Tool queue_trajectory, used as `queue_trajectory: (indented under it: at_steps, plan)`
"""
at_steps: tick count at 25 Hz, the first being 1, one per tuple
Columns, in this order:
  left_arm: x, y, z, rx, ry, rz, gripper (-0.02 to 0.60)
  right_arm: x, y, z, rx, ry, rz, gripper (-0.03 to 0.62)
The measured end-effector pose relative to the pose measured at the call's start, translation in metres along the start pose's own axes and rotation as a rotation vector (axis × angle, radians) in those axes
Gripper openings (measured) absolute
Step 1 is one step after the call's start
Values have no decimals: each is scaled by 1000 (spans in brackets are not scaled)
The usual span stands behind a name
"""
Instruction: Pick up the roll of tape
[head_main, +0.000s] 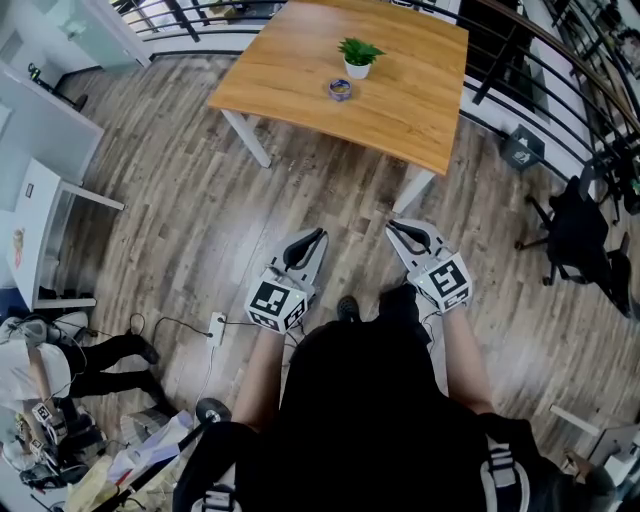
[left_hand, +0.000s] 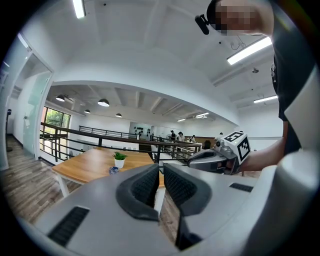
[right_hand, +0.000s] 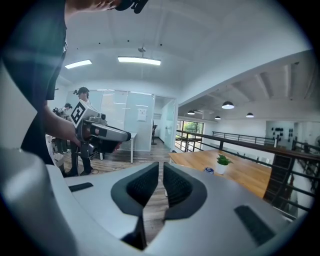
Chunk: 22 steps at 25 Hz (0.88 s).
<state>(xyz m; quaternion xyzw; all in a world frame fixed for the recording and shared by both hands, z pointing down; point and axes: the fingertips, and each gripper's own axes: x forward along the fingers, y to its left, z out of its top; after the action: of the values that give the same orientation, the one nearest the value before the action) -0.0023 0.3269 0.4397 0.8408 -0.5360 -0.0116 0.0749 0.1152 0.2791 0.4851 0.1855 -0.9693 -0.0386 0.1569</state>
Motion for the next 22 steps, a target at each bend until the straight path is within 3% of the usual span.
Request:
queue_trajectory:
  at_steps: [5, 11, 17, 22]
  plan:
    - [-2, -9, -4, 7, 4, -17, 32, -3, 5, -1, -10, -2, -1, 60]
    - [0, -14, -8, 11, 21, -31, 121, -7, 7, 3, -20, -27, -5, 109]
    - [6, -23, -8, 24, 23, -46, 168, -18, 3, 1, -2, -39, -27, 223]
    - [10, -27, -9, 30, 25, -46, 203, -23, -4, 0, 9, -42, -56, 269]
